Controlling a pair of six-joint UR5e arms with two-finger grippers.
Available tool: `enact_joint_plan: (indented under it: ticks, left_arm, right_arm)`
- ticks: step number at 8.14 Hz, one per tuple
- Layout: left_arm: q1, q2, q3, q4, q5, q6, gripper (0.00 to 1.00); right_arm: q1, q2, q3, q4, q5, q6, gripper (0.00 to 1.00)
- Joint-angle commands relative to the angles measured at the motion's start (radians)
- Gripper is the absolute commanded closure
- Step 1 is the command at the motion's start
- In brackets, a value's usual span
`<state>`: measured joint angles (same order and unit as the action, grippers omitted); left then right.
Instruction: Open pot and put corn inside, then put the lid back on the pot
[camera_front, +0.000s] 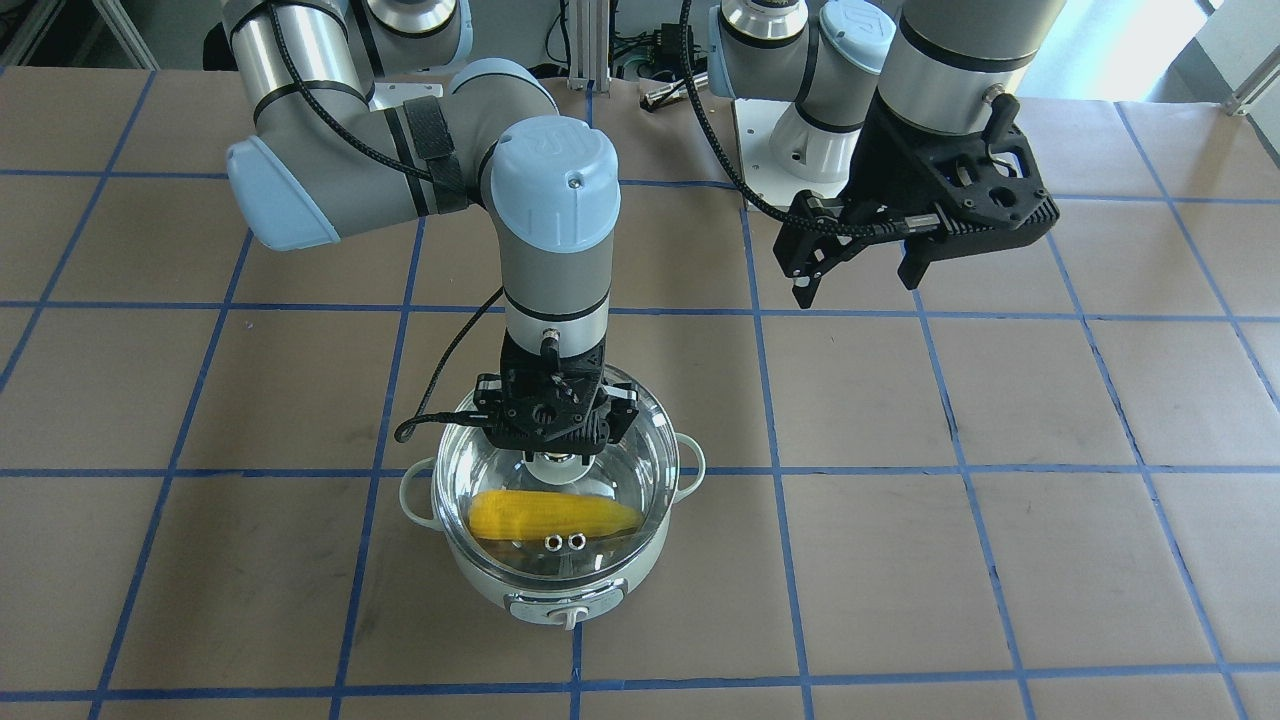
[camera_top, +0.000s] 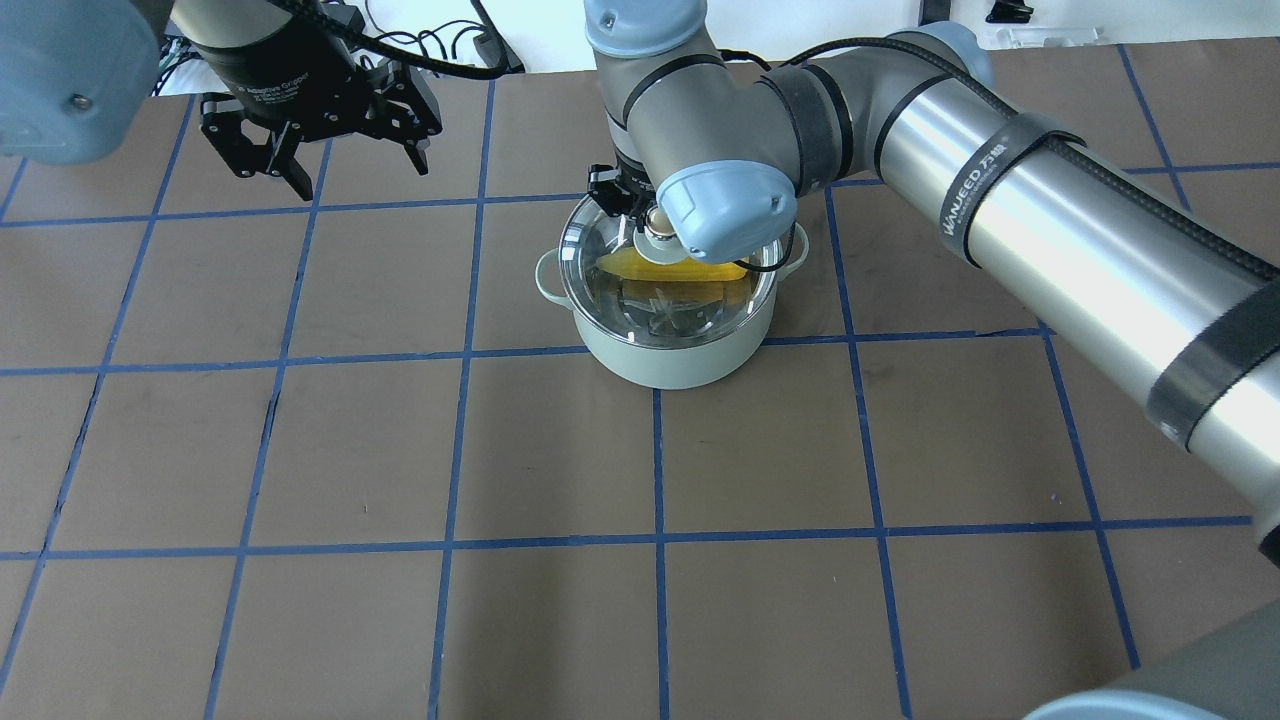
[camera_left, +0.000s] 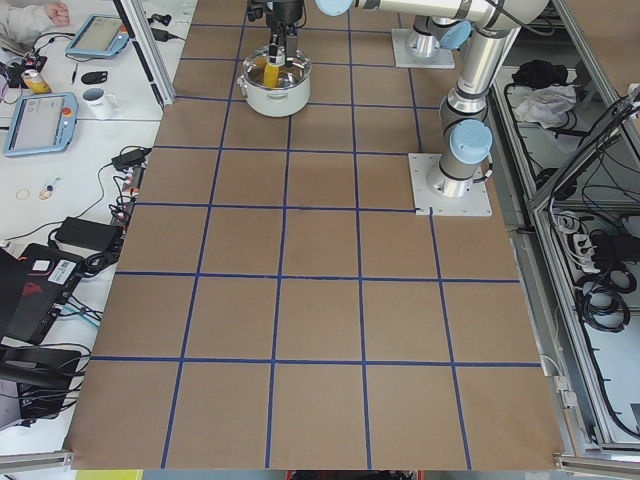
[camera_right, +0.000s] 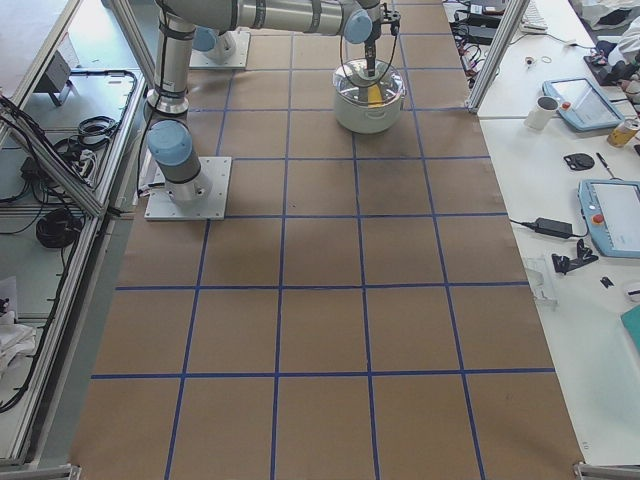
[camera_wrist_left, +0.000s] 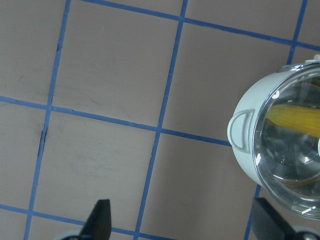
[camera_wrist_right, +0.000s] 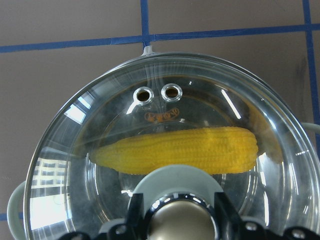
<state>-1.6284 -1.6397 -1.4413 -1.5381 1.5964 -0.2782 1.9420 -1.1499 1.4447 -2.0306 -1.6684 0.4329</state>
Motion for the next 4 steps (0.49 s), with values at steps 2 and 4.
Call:
enact_joint_plan:
  ticks: [2, 4]
  left_arm:
    - [-0.01, 0.033, 0.002, -0.083, 0.0, 0.048, 0.0]
    - [-0.01, 0.049, -0.004, -0.082, 0.0, 0.076, 0.0]
  right_arm:
    - [-0.002, 0.003, 0.0, -0.011, -0.002, -0.009, 0.82]
    - [-0.011, 0.004, 0.0, -0.019, -0.007, -0.037, 0.82]
